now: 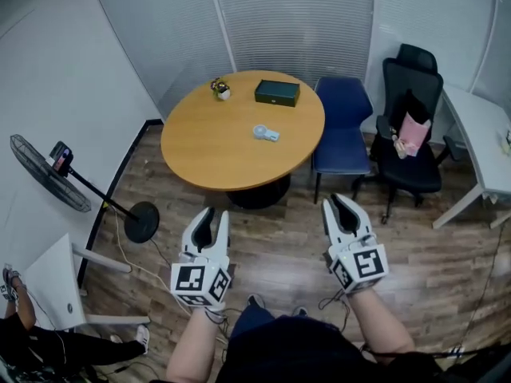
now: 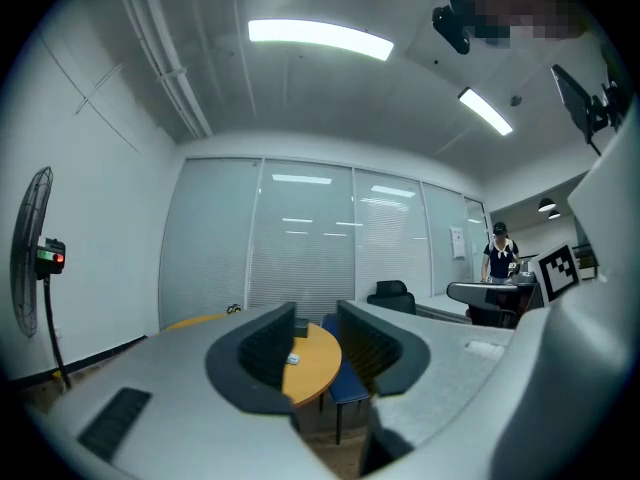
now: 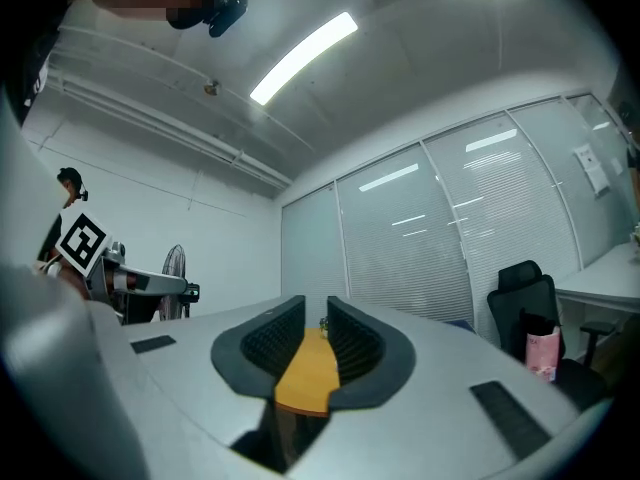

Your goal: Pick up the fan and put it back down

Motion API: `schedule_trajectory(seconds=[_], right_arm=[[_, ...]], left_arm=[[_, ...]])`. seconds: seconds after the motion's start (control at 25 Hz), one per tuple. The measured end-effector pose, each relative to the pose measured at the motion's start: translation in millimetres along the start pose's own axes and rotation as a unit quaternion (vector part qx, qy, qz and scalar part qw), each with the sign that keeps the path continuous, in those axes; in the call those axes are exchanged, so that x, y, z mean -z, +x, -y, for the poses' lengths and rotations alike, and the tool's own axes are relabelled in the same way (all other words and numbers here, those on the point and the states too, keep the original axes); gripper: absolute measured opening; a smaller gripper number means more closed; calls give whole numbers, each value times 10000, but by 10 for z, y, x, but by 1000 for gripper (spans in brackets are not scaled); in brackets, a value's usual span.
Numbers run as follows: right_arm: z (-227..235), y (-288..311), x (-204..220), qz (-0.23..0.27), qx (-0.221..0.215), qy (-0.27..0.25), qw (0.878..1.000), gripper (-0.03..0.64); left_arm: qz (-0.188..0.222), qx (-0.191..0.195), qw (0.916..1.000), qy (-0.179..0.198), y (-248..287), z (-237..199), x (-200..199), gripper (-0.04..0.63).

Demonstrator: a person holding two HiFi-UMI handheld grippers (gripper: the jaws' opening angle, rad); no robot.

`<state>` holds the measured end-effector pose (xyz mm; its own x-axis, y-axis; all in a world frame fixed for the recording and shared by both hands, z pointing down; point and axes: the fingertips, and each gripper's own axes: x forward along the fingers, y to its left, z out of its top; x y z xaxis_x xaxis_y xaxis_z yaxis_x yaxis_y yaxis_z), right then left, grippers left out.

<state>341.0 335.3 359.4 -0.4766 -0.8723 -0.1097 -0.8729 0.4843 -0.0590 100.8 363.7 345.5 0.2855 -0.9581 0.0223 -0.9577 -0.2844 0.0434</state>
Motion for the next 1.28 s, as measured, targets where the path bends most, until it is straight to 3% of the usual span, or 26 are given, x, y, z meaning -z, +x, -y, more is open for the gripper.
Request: schedule_trajectory(seconds=[0.04, 0.12, 0.48, 1.0, 1.28], right_arm=[[14, 47, 36, -35, 16, 5, 10000, 101], [13, 141, 111, -110, 33, 25, 9999, 152], [-133, 795, 292, -295, -27, -71, 9995, 149], [-333, 2082, 426, -677, 534, -255, 9959, 137], [-482, 2571, 628, -882, 692, -220, 9934, 130]], left_arm=[[-32, -41, 10000, 6, 18, -36, 34, 170], [-123, -100, 9999, -15, 49, -127, 122, 223], [-133, 12, 9996, -266, 504, -695, 283, 224], [-174, 701, 9963, -458, 1455, -1888, 367, 224], [-385, 750, 9941, -676, 1582, -2508, 651, 222]])
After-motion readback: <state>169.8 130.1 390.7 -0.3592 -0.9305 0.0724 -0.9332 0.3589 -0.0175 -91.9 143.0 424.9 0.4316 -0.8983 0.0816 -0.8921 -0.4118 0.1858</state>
